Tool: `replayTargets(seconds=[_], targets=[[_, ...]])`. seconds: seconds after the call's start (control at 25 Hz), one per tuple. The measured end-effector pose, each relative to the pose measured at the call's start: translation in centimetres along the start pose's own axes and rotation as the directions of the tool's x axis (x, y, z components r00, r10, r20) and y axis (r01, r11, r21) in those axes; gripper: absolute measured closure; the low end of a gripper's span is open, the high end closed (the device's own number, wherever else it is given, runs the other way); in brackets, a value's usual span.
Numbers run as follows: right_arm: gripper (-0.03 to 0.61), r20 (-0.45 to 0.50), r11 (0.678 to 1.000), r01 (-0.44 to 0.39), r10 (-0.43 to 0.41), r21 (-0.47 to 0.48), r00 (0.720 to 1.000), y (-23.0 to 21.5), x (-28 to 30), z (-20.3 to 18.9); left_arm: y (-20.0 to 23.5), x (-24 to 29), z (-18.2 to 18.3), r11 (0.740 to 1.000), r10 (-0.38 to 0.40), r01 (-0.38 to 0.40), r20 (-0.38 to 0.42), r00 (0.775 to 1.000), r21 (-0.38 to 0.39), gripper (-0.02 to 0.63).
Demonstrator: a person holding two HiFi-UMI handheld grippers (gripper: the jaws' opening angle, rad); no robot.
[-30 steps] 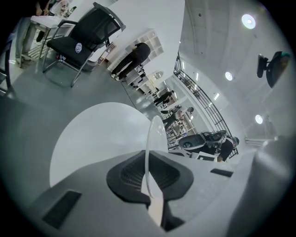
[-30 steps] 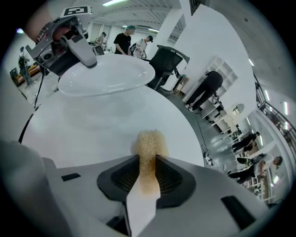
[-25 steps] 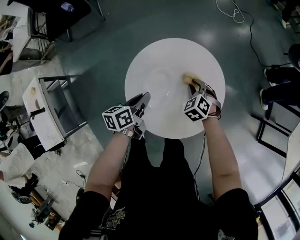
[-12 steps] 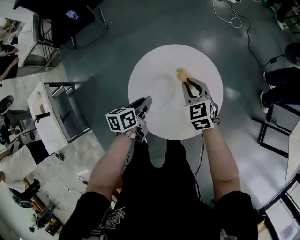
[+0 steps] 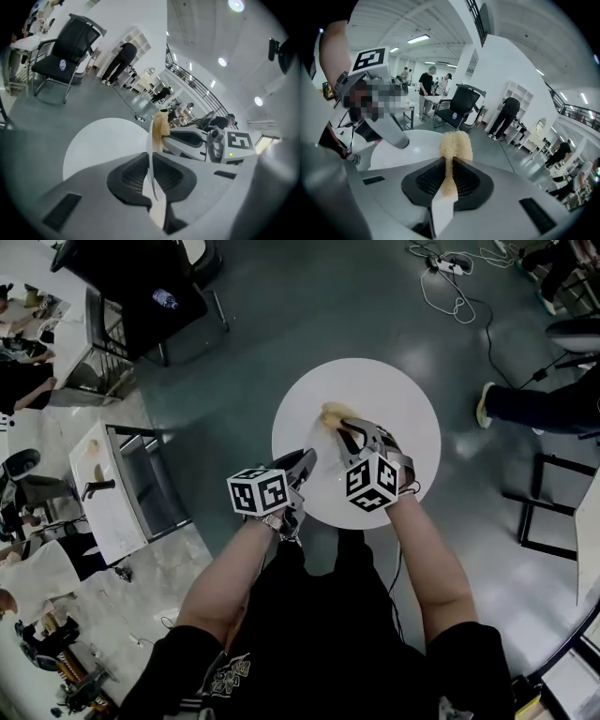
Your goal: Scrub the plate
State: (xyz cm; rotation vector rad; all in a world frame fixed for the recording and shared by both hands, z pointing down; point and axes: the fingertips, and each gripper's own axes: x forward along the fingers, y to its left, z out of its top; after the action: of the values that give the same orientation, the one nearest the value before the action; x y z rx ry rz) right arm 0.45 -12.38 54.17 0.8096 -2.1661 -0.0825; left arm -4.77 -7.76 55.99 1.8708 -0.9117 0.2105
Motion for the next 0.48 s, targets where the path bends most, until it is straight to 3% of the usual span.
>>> replayTargets(seconds=[0.16,0.48], targets=[[0.522,-0.002,1.0,-0.009,0.009,0.014,1.0,1.5,-1.1,0.5,-0.6,-0.8,0.6,0.999,-0.003,0.004,-0.011,1.0,0.051,0.584],[0.523,0.022,0.993,-0.044,0.042,0.108,0.999,5.2,-4.5,2.2,-2.1,-2.0,2.0,0.999,-0.035,0.035,0.035,0.999,-0.001,0.586]])
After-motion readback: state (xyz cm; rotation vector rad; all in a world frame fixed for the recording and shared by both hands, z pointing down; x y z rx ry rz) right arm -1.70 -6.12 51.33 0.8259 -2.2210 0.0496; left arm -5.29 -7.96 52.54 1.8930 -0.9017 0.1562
